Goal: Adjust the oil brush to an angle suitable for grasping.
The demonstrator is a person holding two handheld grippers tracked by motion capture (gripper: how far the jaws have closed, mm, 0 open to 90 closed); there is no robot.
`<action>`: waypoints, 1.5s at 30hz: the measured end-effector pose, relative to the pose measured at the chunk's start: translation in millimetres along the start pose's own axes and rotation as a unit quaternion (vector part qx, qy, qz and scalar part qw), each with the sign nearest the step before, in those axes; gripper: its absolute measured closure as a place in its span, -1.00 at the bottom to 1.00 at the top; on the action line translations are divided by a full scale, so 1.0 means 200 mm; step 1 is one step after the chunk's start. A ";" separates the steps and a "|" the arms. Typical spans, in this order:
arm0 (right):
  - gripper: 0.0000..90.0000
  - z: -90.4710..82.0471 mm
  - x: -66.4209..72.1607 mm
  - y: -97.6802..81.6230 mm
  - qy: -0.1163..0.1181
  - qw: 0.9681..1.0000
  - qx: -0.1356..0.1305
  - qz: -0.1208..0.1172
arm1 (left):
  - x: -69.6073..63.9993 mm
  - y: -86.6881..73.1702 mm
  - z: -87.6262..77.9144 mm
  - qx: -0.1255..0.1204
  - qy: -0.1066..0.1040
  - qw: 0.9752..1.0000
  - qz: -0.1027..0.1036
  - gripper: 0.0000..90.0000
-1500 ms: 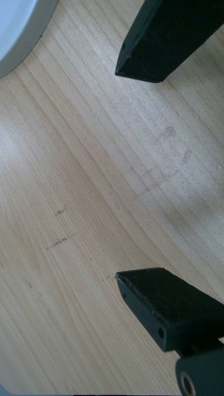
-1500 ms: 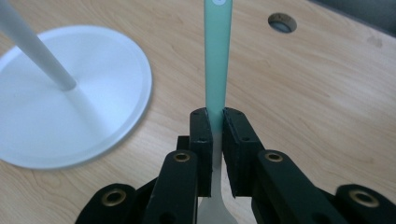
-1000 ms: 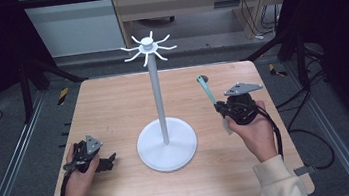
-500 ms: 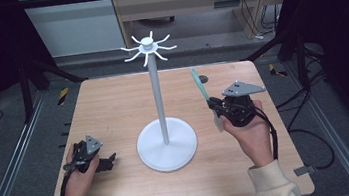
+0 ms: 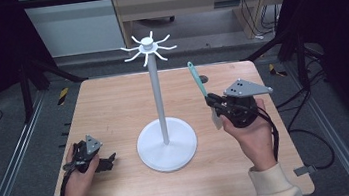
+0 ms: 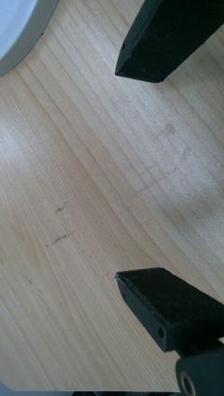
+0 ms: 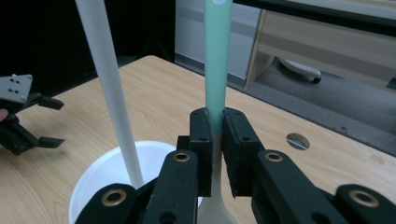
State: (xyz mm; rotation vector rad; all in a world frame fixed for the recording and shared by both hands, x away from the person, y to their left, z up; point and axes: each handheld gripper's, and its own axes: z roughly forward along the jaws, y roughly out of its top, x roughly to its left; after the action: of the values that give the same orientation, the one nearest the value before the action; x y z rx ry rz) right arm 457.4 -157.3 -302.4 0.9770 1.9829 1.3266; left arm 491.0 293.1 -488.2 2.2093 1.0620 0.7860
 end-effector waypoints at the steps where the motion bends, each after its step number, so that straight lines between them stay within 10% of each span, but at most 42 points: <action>1: 0.84 -0.01 0.01 0.01 0.004 1.000 -0.008 -0.003 | 0.00 0.00 0.00 0.000 0.000 1.000 0.000 -0.94; 45: 0.84 -0.16 0.09 0.15 0.022 0.997 -0.073 -0.022 | 0.00 0.00 0.00 0.001 -0.001 1.000 -0.001 -0.94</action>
State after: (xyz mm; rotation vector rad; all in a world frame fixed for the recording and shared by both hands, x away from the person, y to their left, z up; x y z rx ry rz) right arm 430.0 -152.0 -264.4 0.8382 1.8975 1.4587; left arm 491.0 293.3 -489.1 2.2095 1.0638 0.7815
